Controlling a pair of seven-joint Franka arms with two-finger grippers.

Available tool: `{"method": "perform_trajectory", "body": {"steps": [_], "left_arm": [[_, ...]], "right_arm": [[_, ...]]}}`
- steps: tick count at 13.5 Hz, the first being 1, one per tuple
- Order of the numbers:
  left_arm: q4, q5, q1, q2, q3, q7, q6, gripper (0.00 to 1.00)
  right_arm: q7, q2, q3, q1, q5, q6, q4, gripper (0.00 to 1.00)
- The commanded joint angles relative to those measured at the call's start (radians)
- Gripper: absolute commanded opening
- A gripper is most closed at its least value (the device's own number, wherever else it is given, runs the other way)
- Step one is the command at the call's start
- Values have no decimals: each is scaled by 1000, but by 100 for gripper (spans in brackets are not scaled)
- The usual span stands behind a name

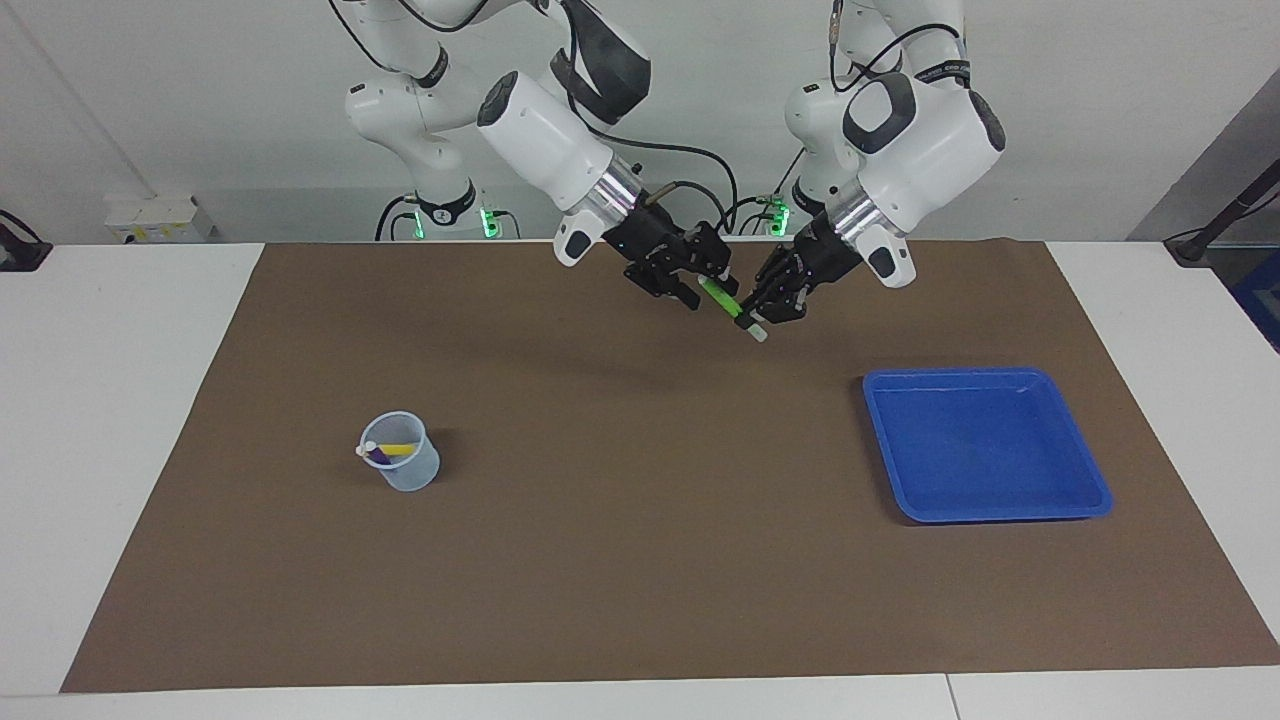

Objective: Transfer and insert pens with both arms
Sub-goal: 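Grasp the green pen with the right gripper while the left gripper holds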

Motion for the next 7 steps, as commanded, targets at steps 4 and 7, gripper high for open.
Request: {"method": "perform_trajectory", "body": {"steps": [4,7], "left_arm": [[-30,-15,-12,-30,11,5,12,0],[-30,-15,-12,-30,11,4,12,0]], "right_arm": [[40,12,12,2,17,10,19,63],[45,12,12,2,12,8,19,61]]}}
